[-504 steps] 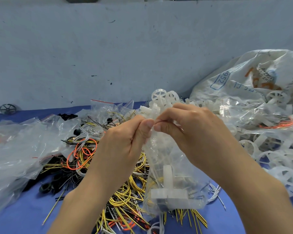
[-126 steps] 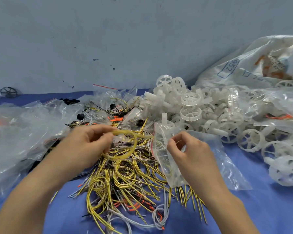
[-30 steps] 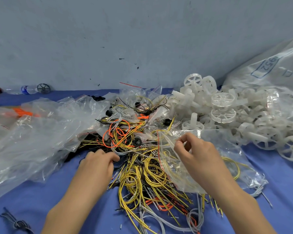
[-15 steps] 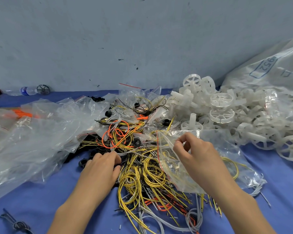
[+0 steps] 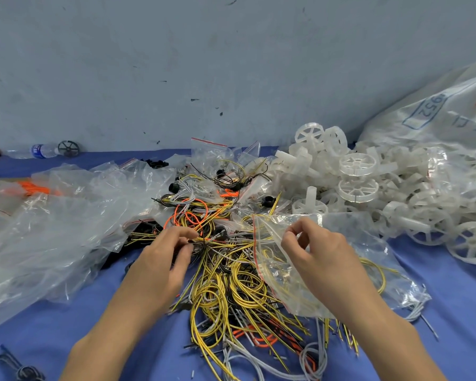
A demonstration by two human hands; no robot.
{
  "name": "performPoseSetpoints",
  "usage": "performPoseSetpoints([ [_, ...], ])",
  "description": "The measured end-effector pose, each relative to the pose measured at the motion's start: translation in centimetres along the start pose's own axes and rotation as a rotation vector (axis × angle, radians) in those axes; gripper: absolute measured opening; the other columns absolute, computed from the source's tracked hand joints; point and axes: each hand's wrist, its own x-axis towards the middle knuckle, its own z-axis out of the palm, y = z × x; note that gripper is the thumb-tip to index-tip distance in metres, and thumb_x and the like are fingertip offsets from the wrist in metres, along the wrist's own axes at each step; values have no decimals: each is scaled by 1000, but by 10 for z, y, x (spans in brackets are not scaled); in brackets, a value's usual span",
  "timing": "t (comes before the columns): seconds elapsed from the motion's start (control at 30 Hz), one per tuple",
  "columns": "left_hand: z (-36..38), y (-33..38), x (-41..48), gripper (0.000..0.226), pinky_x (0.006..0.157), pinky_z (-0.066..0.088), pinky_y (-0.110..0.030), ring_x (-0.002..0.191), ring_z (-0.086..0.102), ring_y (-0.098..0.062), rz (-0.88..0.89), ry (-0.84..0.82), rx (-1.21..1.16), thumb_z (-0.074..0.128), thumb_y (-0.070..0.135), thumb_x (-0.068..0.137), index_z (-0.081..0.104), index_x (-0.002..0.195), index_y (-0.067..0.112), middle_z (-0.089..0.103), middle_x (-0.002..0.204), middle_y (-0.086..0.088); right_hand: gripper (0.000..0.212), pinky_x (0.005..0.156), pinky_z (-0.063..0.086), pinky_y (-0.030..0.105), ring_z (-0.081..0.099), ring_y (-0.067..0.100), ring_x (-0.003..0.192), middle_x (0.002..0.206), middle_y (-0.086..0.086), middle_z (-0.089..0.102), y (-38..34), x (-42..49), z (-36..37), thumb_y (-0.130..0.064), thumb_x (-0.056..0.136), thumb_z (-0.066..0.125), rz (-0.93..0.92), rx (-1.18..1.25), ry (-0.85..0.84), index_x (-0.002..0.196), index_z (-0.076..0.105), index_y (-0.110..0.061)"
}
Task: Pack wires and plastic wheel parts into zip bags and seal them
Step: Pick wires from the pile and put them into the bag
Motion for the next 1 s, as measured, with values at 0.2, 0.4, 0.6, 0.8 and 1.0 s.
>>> performPoseSetpoints([
  [0.2,-9,18,7,16,70,51,-18,81,69,-4,-56,243,-338,54,27,97,60,99,41,69,89,12,18,49,38,29,49,9,51,68,-8,62,2,0,-3,-39,94,49,10,13,12,79,54,-31],
  [0.4,-17,37,18,13,60,58,-23,79,71,-14,-339,270,-1028,61,22,87,73,90,28,68,83,2,17,46,36,25,51,5,52,68,-9,63,2,0,-3,-40,93,49,14,4,12,79,53,-32],
  [0.6,-16,41,24,21,68,60,-32,58,64,-12,-497,-108,-1157,67,22,75,77,93,16,67,78,-3,18,44,36,17,50,3,49,68,-10,62,4,1,-5,-37,94,52,4,79,13,77,56,-31],
  [0.8,1,67,25,20,49,50,-23,63,60,-12,-498,-490,-895,69,21,82,77,99,14,68,79,0,18,48,39,24,50,7,51,72,-9,63,3,-4,-6,-41,94,50,-39,82,-39,79,55,-31],
  [1.0,39,94,29,15,63,56,-22,71,65,-16,-590,-506,-983,60,7,94,73,99,4,68,78,-14,21,59,47,37,53,11,59,71,-8,63,-2,-8,-3,-47,93,48,-63,45,-34,85,55,-29],
])
